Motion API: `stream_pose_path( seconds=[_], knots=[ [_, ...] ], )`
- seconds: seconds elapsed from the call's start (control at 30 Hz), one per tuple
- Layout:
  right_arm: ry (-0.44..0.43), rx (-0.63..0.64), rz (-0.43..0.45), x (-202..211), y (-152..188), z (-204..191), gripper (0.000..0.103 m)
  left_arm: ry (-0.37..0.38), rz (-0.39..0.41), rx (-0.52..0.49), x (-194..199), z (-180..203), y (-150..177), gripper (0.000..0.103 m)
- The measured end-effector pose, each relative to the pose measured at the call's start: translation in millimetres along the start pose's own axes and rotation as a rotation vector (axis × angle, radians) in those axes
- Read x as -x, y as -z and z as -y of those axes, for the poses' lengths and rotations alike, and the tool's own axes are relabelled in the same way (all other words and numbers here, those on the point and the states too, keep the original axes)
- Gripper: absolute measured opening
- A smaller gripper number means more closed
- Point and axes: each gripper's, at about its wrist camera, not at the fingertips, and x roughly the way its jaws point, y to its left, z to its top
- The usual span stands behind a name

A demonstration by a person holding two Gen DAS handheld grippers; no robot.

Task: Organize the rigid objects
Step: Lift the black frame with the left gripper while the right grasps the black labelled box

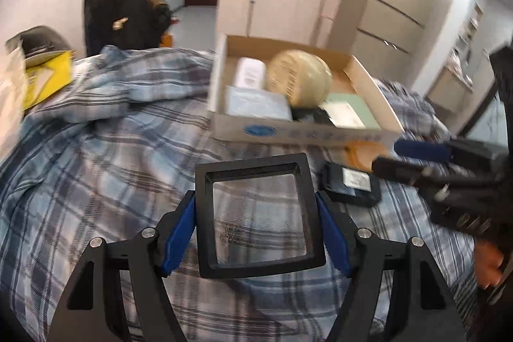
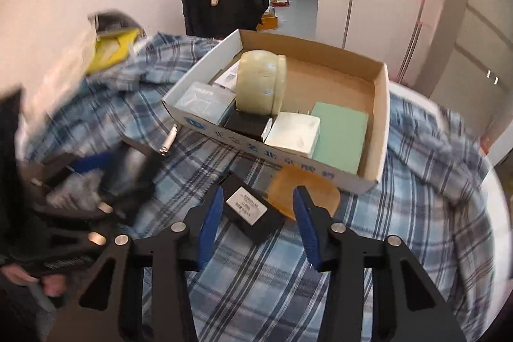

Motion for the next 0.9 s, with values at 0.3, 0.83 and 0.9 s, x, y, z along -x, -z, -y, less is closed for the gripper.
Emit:
stream_pose_path(
  seconds=[0.3,0.83,0.9],
  knots=[
    [-0.102,-0.030,-0.067,-31.4,-15.3,-4.9,0.036,0.002,0.038,0.040,5.3,-11.2,-5.2,0.074],
    [-0.164,-0.024,-0.180,-42.3,-6.3,8.0,0.041,0.008,0.040,0.028,5.7,-7.9,-5.4,0.074],
    [-0.162,-0.019,-0.193,-40.0,-1.3,9.4,0.041,0.007,0.041,0.025,5.5,-8.6,-5.6,0.074]
  ],
)
